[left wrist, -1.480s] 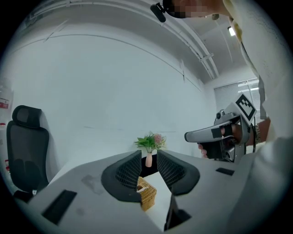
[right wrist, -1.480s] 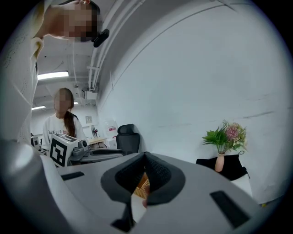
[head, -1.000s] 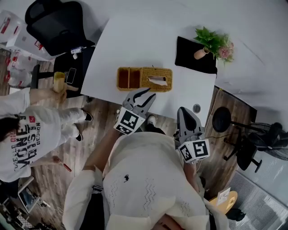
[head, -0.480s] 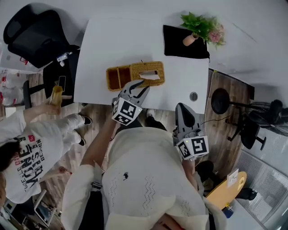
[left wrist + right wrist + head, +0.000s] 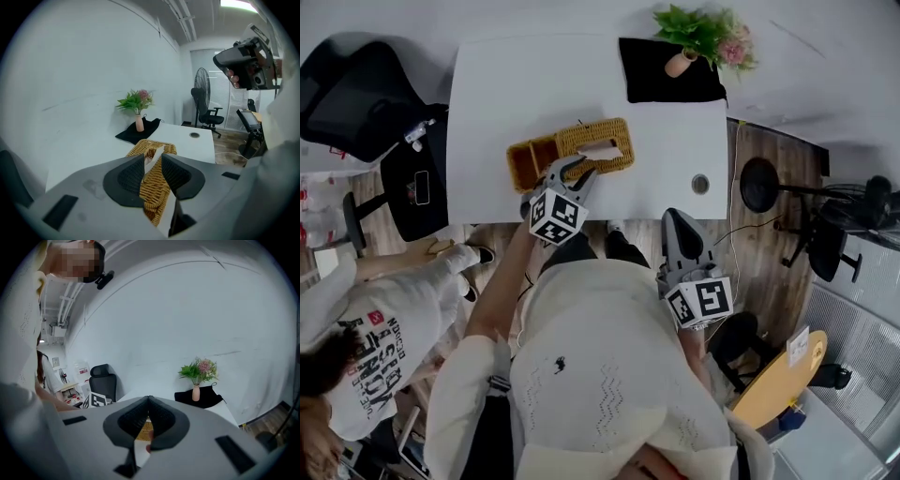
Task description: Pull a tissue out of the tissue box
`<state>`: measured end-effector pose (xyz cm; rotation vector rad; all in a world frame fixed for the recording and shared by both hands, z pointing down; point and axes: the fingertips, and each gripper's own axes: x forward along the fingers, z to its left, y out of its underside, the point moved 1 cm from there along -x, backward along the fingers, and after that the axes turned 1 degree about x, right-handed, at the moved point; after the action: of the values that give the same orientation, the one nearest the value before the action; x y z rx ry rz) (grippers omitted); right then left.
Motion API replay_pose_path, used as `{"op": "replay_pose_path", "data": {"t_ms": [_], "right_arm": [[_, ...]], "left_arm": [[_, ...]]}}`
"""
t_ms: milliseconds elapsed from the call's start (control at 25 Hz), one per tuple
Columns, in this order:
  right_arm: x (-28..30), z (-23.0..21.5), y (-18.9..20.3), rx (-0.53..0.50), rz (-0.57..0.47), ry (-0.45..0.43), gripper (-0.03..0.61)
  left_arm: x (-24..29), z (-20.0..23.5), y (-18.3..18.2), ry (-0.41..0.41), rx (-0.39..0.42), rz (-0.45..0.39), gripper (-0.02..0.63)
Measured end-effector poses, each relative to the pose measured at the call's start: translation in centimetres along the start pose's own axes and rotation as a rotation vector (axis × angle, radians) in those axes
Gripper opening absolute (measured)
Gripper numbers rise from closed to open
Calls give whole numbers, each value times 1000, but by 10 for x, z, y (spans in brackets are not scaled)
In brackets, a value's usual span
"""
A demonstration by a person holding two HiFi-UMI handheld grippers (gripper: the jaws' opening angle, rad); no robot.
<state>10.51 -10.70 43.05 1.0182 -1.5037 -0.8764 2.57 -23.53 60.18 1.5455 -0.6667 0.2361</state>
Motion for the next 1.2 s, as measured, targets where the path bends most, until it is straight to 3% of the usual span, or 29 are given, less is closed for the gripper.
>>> {"op": "replay_pose_path", "data": {"t_ms": [520, 720, 920, 1200], "right_arm": [[-7, -6, 9, 34, -2, 50, 2], [-11, -11, 13, 44, 3, 68, 2], [-15, -15, 14, 53, 5, 78, 2], [-15, -17, 19, 56, 13, 66, 2]], "left_arm": [[23, 5, 10, 40, 125, 104, 120], [31, 5, 22, 39, 118, 144, 120], [30, 12, 25, -28, 76, 142, 35], [29, 17, 24, -74, 0, 139, 12]]}}
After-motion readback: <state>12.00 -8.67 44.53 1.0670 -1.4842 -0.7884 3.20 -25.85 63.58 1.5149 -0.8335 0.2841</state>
